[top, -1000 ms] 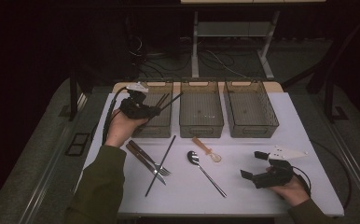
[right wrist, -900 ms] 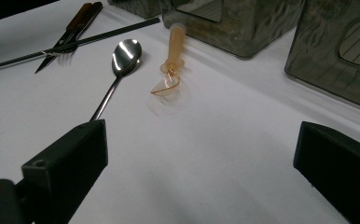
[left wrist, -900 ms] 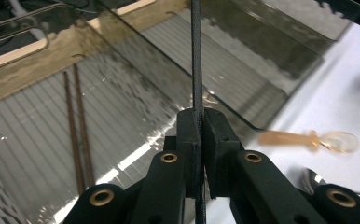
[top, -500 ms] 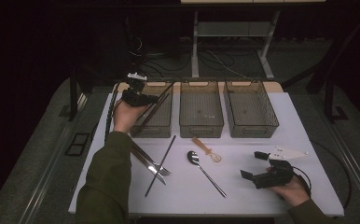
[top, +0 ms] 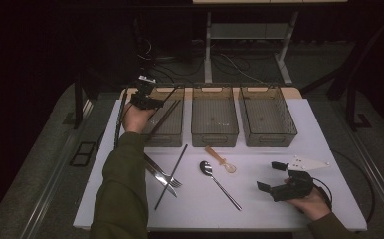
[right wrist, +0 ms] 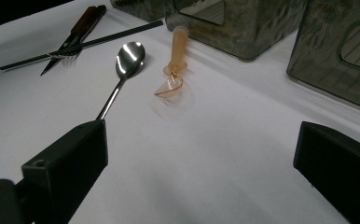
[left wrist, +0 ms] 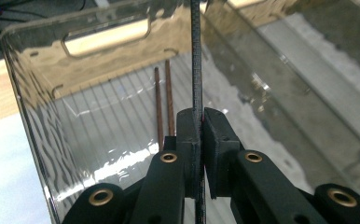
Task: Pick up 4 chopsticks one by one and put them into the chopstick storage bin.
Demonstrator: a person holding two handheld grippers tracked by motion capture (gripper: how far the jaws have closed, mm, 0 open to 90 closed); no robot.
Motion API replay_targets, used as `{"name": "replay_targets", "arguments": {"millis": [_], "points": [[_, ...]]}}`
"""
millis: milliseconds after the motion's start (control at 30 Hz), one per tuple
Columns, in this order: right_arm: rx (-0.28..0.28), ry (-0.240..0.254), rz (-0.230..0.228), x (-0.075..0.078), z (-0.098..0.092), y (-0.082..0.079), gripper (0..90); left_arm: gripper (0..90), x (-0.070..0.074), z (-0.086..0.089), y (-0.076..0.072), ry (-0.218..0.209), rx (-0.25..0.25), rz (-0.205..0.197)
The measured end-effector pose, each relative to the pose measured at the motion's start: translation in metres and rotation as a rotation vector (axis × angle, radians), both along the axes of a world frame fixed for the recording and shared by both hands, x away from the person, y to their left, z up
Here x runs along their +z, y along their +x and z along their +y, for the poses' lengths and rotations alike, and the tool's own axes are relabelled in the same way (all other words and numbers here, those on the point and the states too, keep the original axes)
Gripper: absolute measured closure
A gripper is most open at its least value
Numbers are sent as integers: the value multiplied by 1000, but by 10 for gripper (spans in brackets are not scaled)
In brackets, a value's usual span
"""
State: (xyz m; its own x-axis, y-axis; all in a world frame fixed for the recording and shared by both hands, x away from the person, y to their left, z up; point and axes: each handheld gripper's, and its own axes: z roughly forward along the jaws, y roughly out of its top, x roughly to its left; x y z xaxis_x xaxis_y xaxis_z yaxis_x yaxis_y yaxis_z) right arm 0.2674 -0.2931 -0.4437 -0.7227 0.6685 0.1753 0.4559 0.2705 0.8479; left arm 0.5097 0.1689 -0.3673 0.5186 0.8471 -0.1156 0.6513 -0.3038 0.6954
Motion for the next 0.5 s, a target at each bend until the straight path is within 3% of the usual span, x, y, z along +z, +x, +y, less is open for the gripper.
{"name": "replay_targets", "arguments": {"millis": [133, 233, 500], "points": [[-5, 4, 2, 0, -1, 0, 23, 839, -6, -3, 2, 16, -1, 2], [-3, 4, -1, 0, -1, 0, 24, 688, -9, -5, 3, 48, 9, -4], [-5, 5, -1, 0, -2, 0, 23, 562, -4, -9, -3, 11, -40, -17]]}}
